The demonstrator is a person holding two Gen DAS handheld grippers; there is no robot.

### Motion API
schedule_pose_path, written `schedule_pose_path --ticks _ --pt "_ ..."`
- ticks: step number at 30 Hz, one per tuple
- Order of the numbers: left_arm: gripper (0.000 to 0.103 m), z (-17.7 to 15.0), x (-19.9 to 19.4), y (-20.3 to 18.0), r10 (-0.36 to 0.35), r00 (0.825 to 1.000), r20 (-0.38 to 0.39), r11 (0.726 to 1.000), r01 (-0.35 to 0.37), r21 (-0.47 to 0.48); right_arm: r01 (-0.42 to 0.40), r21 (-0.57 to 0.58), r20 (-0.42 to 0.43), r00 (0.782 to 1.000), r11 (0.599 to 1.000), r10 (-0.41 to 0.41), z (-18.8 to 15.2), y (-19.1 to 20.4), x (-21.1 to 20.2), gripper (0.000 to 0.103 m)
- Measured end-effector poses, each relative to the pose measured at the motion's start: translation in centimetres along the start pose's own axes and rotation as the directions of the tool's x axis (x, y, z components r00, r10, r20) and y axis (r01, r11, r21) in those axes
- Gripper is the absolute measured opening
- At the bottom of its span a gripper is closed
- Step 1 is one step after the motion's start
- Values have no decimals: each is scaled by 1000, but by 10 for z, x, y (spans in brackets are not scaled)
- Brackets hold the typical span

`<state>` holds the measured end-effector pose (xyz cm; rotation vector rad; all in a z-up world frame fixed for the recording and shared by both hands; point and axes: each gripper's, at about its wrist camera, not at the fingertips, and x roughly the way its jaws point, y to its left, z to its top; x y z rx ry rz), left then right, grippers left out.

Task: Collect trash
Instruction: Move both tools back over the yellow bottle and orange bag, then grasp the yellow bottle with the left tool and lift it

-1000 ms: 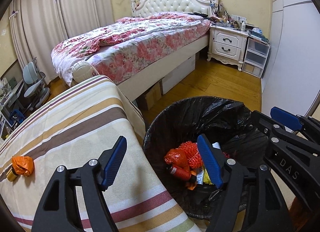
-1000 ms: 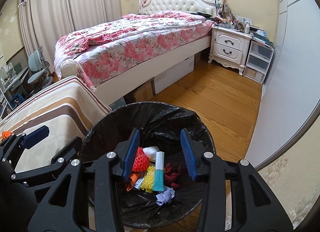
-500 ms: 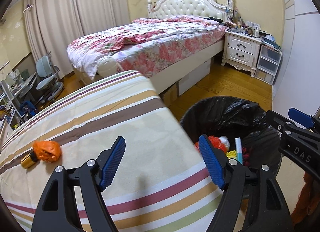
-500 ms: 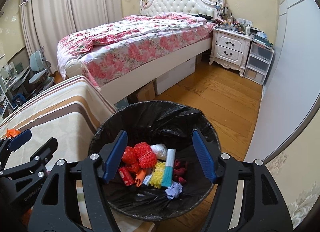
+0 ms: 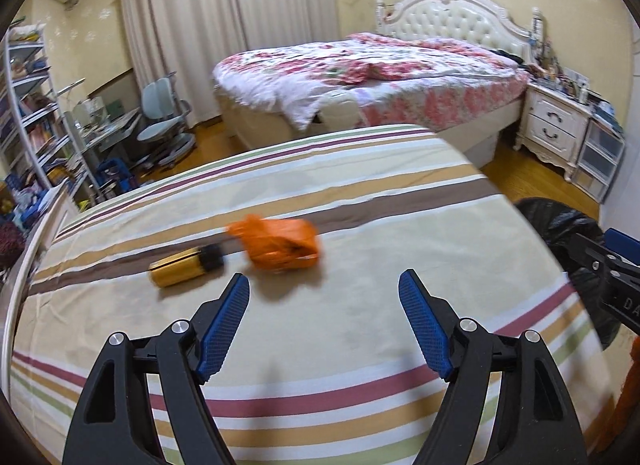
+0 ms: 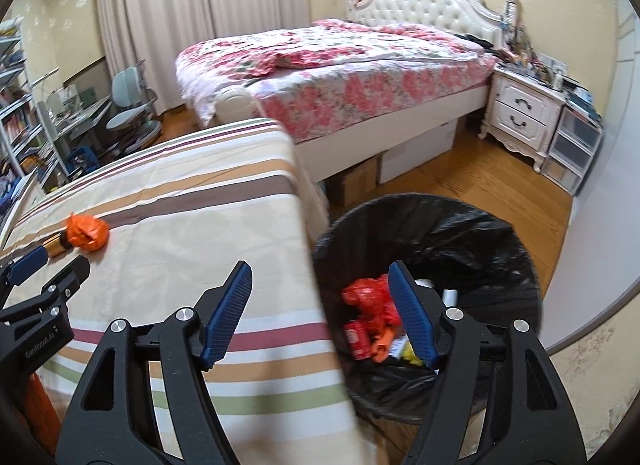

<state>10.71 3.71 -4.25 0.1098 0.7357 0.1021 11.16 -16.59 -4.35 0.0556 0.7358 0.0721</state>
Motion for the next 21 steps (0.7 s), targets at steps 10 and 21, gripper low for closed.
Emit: schedule_pose_path --ticks 10,21 --pt "75 -11 24 77 126 989 -79 988 -132 -77 -91 -91 -45 995 992 87 -1 71 10 69" --pt "75 -7 47 97 109 985 -134 991 -119 -67 -142 -151 -91 987 978 129 2 123 24 69"
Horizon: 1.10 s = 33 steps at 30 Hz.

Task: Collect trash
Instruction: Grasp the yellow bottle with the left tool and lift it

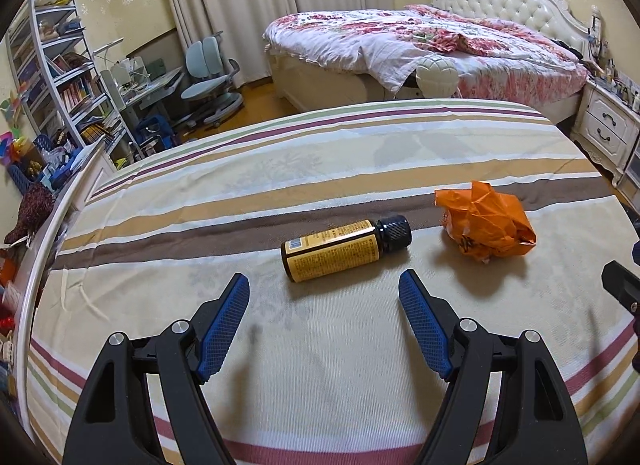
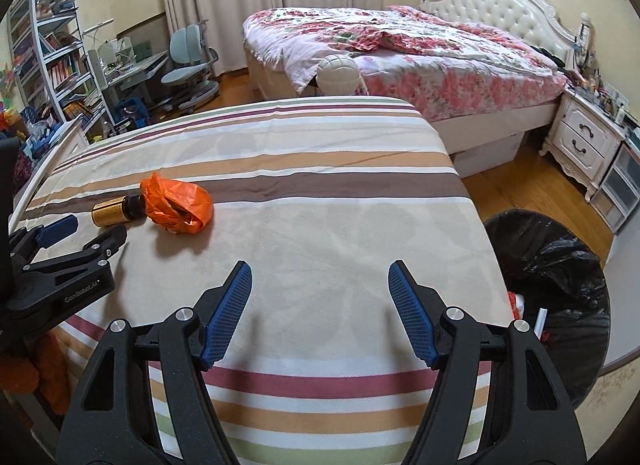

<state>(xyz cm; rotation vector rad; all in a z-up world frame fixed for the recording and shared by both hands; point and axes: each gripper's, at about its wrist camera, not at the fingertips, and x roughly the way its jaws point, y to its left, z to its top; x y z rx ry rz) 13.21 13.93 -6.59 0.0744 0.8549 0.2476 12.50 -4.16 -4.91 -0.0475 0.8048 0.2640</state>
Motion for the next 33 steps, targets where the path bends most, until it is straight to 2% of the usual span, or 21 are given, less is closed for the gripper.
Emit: schedule_pose_path --ticks 16,31,33 --pt "75 16 19 1 -10 1000 -21 999 11 52 -20 -9 -24 1000 1000 19 8 11 14 70" --pt "75 29 30 15 -51 998 -39 999 51 6 -25 -1 -37 999 1000 25 10 9 24 70" --pt "72 30 32 16 -55 998 -41 998 55 0 -24 -2 -39 999 1000 24 11 9 24 70"
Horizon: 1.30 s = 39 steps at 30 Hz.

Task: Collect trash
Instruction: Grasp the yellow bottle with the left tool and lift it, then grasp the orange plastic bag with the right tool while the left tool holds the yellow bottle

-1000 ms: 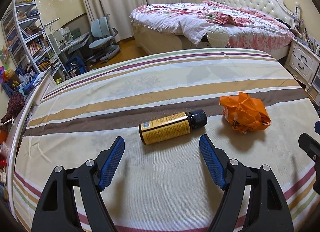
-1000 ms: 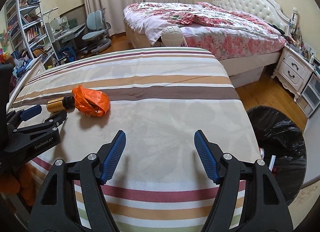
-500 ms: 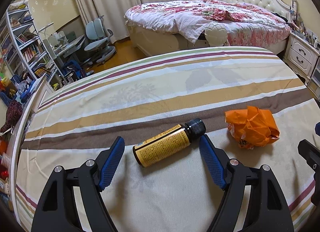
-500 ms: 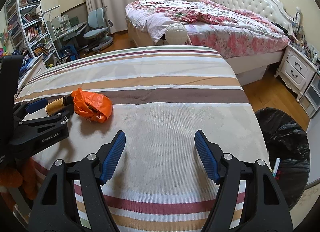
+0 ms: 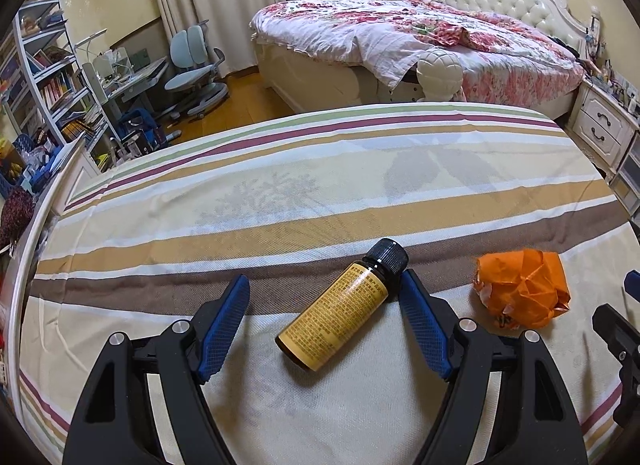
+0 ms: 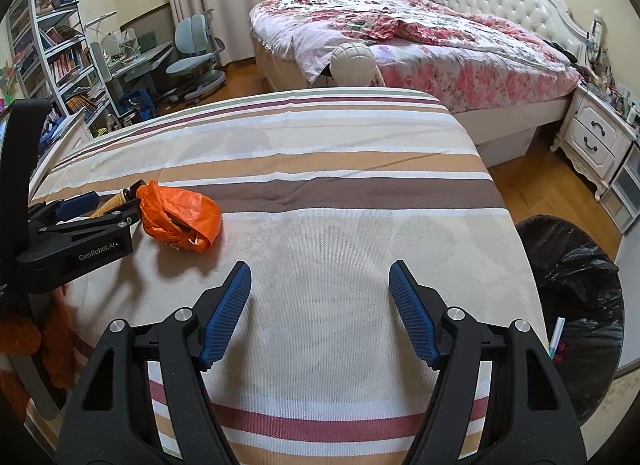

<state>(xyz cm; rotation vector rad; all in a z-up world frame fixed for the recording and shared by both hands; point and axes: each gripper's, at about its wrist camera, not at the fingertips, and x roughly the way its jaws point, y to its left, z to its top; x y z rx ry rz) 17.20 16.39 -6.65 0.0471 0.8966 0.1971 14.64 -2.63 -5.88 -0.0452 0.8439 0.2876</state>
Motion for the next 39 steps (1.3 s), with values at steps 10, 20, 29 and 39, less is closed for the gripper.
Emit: schedule_pose_path --ticks 10,20,29,39 --pt "50 -3 -3 1 -26 1000 9 1000 25 10 1 -4 -1 1000 1000 -1 0 0 0 70" --pt "25 -9 -9 2 -57 998 15 998 56 25 -8 -27 -4 1000 1000 8 -1 9 -1 70" --pt "25 -18 -14 18 -60 998 10 998 60 -21 -40 -66 -2 999 997 39 0 29 -3 70" --pt "25 -31 -22 41 -45 999 8 996 45 -72 -73 -117 -15 997 990 72 6 59 7 70"
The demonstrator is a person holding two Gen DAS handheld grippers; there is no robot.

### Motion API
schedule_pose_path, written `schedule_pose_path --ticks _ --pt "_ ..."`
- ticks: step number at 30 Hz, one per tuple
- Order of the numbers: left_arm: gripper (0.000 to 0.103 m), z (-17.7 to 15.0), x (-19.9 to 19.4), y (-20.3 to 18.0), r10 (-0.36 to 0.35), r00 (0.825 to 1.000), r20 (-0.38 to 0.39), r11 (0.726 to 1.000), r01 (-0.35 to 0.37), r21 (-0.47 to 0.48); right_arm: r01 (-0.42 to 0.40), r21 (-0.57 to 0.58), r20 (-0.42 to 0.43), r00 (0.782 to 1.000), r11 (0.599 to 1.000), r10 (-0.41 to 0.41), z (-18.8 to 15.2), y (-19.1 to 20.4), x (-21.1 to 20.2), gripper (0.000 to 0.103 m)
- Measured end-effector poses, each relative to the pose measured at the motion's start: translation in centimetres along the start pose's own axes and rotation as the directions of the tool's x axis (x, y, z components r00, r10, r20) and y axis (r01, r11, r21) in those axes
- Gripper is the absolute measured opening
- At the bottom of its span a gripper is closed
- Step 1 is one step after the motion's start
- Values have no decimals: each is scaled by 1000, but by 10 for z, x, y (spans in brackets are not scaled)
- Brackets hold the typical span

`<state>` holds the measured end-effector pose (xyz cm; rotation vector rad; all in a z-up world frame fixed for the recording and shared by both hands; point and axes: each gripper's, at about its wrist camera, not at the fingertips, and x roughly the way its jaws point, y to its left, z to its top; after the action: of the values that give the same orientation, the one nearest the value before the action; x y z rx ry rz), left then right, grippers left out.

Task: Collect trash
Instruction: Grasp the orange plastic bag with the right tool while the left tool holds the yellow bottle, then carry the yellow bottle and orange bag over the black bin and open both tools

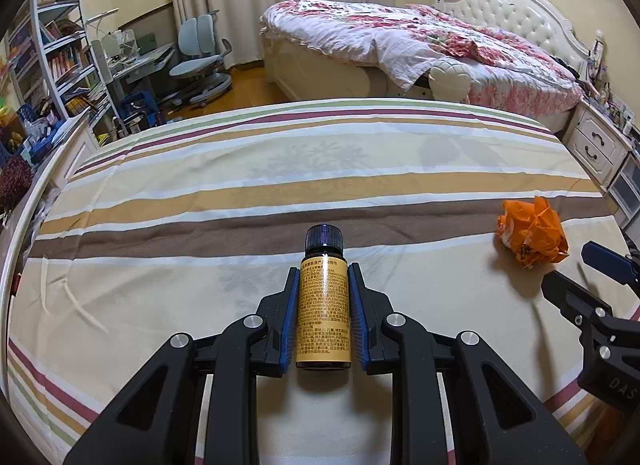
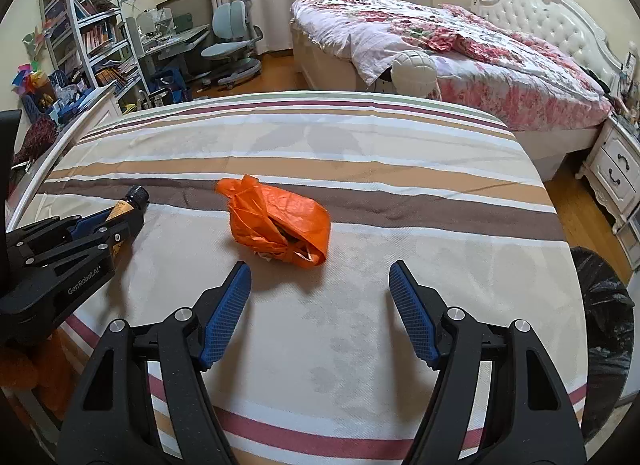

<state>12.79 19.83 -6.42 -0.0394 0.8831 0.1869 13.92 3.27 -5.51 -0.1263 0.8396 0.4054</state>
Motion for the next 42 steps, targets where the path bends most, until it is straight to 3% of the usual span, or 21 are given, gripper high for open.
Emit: schedule_pose_path --ticks 11,15,25,42 --pt "25 -6 -4 18 32 999 16 999 -31 -39 12 -32 -16 1000 999 -13 20 21 21 70" --pt "25 -7 -6 19 34 999 19 999 -33 -43 20 -39 -34 999 999 -22 17 23 23 53" --pt "25 -15 -16 14 20 999 26 998 -19 -52 32 -15 -9 999 999 -32 -1 11 1 52" --pt "25 -37 -56 -51 -67 995 70 998 68 -1 110 86 40 993 990 -114 -45 -45 -59 52"
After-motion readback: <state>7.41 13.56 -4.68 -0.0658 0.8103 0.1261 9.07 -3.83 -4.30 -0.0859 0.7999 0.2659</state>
